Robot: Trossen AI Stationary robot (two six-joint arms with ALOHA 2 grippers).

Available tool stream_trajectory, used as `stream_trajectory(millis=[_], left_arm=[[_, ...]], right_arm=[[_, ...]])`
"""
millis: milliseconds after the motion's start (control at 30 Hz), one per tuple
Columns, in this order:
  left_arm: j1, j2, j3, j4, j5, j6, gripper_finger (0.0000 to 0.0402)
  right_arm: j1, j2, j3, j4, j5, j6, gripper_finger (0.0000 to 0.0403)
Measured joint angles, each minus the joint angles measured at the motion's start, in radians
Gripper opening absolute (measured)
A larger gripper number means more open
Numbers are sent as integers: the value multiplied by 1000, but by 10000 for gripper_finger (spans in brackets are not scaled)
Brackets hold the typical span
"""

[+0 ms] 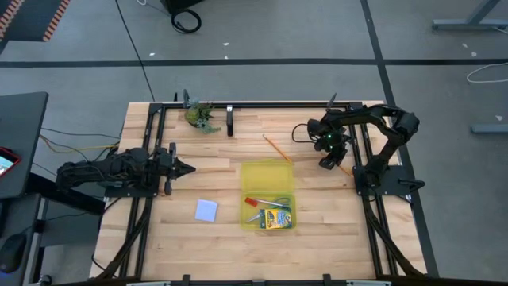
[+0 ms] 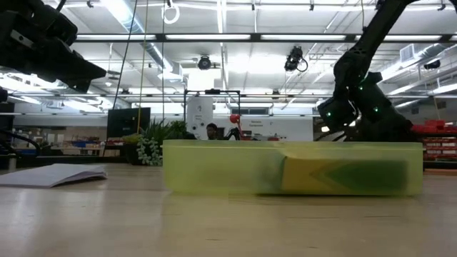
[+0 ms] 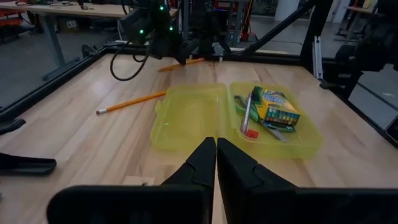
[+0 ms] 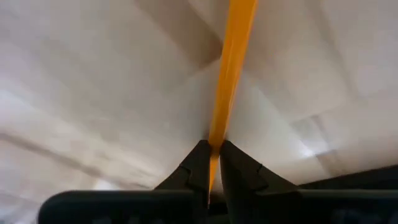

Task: Pack school essentials
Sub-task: Put the right yellow pencil into the yellow supply box

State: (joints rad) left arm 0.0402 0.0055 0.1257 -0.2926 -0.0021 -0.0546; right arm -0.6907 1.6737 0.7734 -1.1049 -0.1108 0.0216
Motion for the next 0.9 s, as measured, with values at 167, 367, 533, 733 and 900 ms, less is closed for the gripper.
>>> stream_trajectory(millis=[167, 367, 533, 733, 900], left_arm=[[0, 0, 0, 0, 0, -5, 19], [0, 0, 0, 1, -2, -5, 15], [0, 0, 0, 2, -21, -5, 22], [0, 0, 0, 3, -23, -5, 17], [0, 0, 0, 4, -28, -5, 12]], right_arm=[[10, -36, 0, -12, -84, 6, 37], [35, -66, 0, -18, -150, 15, 37], [60, -85, 0, 19, -225, 51, 37], [130, -96, 8, 152, -333, 113, 37], [221, -96, 76, 198, -333, 155, 37]])
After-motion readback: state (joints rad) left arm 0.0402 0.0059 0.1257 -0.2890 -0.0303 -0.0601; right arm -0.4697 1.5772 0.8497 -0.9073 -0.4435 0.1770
